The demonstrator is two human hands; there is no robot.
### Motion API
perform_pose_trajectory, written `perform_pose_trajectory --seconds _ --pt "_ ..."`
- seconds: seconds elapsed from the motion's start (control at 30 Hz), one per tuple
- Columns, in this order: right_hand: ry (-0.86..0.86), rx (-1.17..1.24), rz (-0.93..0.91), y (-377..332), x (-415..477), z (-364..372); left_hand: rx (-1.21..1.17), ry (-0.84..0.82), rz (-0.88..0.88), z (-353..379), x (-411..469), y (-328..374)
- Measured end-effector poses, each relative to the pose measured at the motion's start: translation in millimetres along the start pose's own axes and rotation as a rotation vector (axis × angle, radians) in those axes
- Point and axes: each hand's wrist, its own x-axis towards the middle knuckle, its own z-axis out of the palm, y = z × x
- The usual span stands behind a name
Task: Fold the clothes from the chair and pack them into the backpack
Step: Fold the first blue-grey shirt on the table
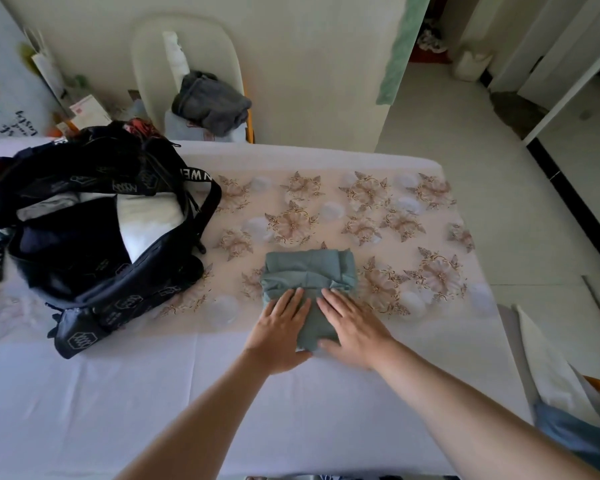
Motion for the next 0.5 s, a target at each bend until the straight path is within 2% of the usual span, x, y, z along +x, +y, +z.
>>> perform_pose_trajectory --seconds 0.1,0.27,0.37,0.43,0.5 --pt "-0.081 -0.059 -0.012 8 -3 5 -0.006 0.033 -0.021 2 -2 -14" --pt "-0.147 -0.014 0.031 2 6 -10 -0.2 0.057 -0.002 -2 -7 -31" --pt "-0.142 0.192 0.156 2 11 -33 -0.334 0.023 -0.139 -34 -6 -34" --pt "-0.165 0.362 0.266 7 13 -49 -0.382 -0.075 -0.235 -58 -1 -35" --pt "-0.213 0.543 0.336 16 11 -59 -0.544 -0.176 -0.293 -73 5 -39"
